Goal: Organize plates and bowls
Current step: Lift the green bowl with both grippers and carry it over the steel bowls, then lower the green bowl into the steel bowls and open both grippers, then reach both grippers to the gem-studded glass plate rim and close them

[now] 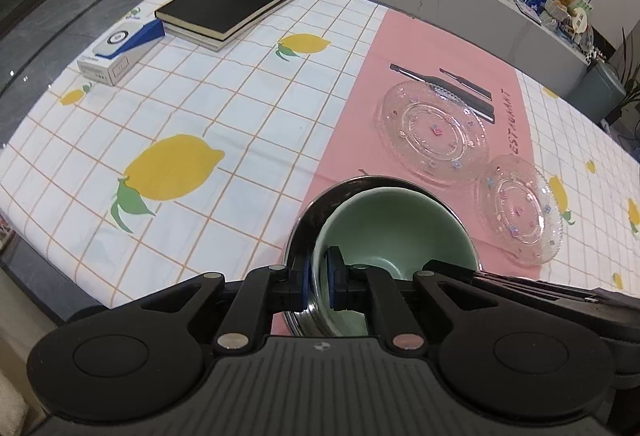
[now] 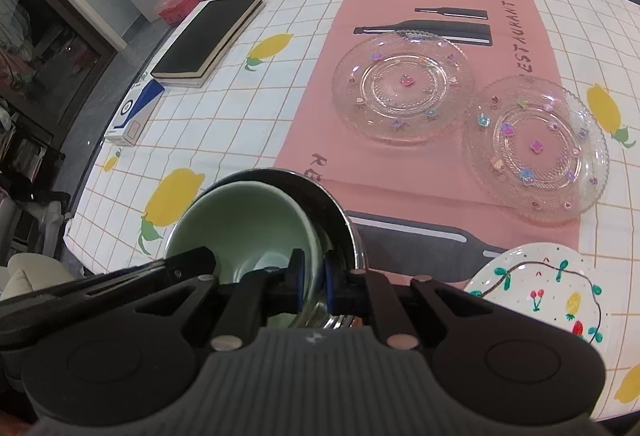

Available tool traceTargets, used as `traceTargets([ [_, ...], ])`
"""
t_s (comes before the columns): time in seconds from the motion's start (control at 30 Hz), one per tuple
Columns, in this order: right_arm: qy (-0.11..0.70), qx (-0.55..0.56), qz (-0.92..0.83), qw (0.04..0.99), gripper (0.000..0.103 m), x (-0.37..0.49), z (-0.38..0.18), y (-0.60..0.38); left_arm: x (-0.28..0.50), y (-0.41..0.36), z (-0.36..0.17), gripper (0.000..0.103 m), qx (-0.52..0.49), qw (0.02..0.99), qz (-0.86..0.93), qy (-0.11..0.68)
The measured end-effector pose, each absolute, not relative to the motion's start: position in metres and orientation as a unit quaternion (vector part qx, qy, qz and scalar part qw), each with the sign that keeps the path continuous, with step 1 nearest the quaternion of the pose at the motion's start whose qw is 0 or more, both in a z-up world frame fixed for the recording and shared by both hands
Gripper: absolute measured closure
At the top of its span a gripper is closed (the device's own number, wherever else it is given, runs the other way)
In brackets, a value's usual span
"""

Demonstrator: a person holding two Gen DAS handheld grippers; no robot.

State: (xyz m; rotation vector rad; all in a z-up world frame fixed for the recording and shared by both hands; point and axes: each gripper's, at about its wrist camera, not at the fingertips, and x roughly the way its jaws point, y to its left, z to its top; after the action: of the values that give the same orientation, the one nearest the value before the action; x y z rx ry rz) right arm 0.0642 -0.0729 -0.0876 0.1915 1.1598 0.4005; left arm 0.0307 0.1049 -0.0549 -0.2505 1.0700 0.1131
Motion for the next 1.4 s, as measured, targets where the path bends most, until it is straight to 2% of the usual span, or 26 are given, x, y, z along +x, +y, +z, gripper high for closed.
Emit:
traceTargets([
  [0.23,0.537,0.083,0.188,0.818,0.087,0.065,-0.083,-0.073,0.032,0.104,-0.051,0.093,-0.107,0.856,0.056,0.503],
  [0.43,0.528,0.082,0.19,0.824,0.085,0.062,-0.076,-0.076,0.029,0.102,-0.044,0.093,-0.101,0.861,0.059,0.494],
  [0.7,0.471,0.082,0.199,0.856,0.074,0.044,-0.049,-0.096,0.018,0.094,-0.021,0.077,-0.086,0.891,0.05,0.444],
  [0.93,0.446,0.119,0.162,0.872,0.072,0.039,-0.039,-0.142,0.019,0.06,0.006,0.072,-0.084,0.914,-0.015,0.396],
  [1.4,0.453,0.179,0.061,0.871,0.071,0.039,-0.064,-0.244,0.049,-0.024,-0.025,0.071,-0.1,0.895,-0.086,0.425],
])
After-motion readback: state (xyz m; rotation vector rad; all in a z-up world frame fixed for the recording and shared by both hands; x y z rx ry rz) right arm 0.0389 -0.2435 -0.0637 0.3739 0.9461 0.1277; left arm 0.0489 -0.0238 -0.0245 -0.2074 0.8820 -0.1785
